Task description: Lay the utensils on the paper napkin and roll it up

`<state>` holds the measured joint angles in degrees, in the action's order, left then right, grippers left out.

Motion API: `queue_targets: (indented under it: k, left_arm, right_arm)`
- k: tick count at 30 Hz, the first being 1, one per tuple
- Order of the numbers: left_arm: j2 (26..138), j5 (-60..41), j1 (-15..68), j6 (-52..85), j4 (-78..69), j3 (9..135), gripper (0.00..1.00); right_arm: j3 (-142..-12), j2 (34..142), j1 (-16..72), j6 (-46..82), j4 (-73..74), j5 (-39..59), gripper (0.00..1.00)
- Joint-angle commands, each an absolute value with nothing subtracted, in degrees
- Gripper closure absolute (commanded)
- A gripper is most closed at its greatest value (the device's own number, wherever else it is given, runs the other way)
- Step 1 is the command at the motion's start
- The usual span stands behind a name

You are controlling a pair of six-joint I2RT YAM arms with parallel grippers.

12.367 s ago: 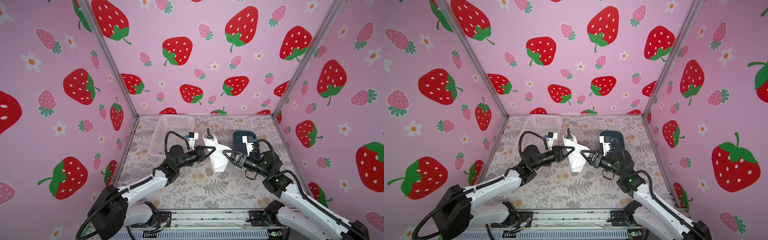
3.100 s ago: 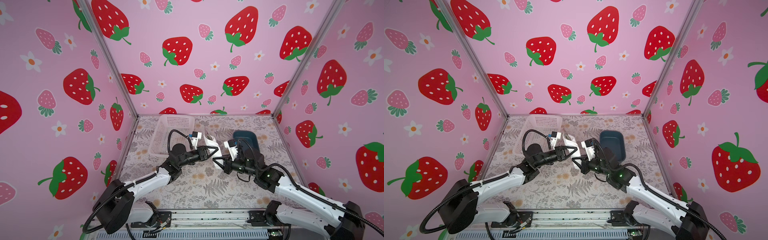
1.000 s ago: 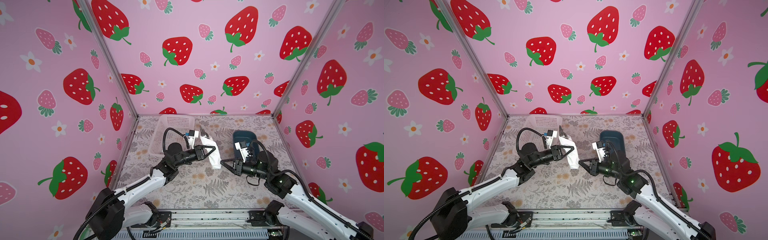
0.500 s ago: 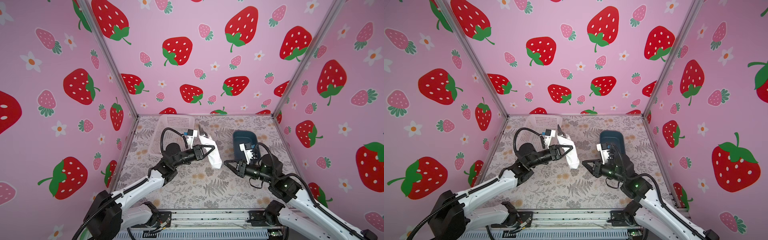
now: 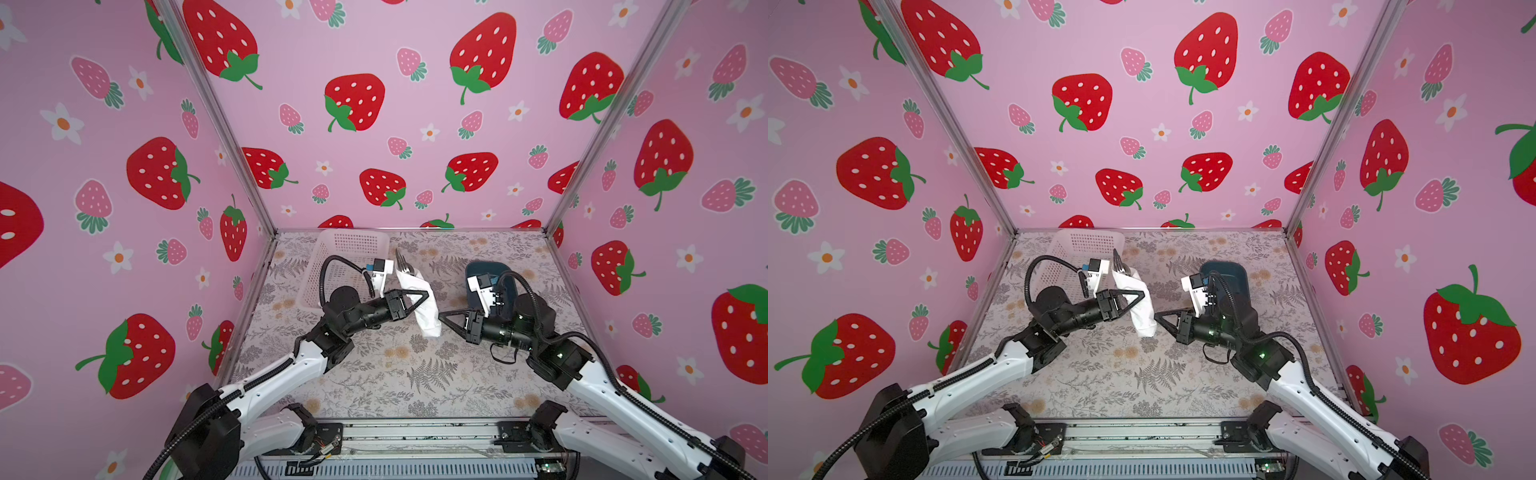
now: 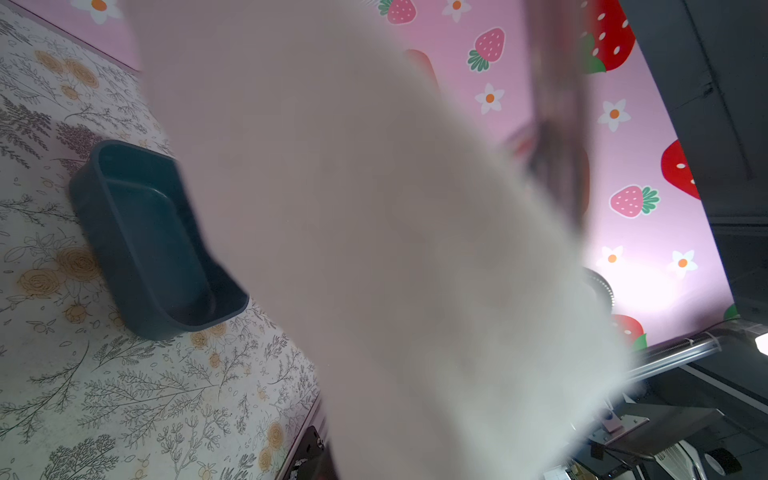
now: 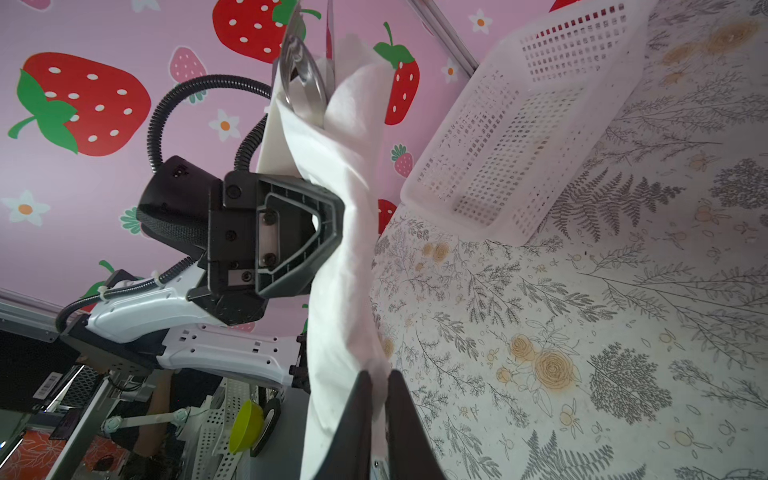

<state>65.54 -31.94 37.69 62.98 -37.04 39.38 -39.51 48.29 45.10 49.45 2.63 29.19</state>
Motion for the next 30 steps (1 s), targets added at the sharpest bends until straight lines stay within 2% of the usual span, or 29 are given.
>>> queue_targets:
  k: [1,7,11,15,20,23,27,30]
  left_arm:
    - [63.7,-32.0,37.4,62.4,-39.5,41.5,0.89]
    - [63.7,-32.0,37.4,62.6,-39.2,41.7,0.89]
    - [63.7,-32.1,37.4,62.5,-38.6,41.8,0.89]
    - [63.7,-32.1,37.4,62.4,-38.2,41.8,0.89]
    - [63.7,-31.9,37.4,62.4,-38.0,41.7,0.89]
    - [63.9,-32.2,37.4,62.4,-37.9,41.9,0.89]
    - [63.7,-32.0,37.4,62.8,-38.1,41.8,0.89]
    - [62.8,-31.8,37.4,63.0,-38.2,41.4,0.89]
  right_arm:
    - [-37.0,46.9,45.0,50.4,4.4,30.4,0.90]
    - [-35.4,45.5,45.1,50.5,2.8,30.4,0.90]
    - [-38.8,42.4,45.0,47.5,-2.9,24.5,0.88]
    - [-40.8,38.9,45.1,45.9,-2.9,21.3,0.77]
    - [-44.9,44.1,45.1,45.8,-0.7,30.1,0.54]
    - [-47.4,48.9,45.7,44.6,-1.2,33.2,0.50]
    - [-47.7,51.6,47.4,42.2,-4.0,35.1,0.49]
    - [-45.2,50.9,48.8,42.1,-4.5,36.1,0.55]
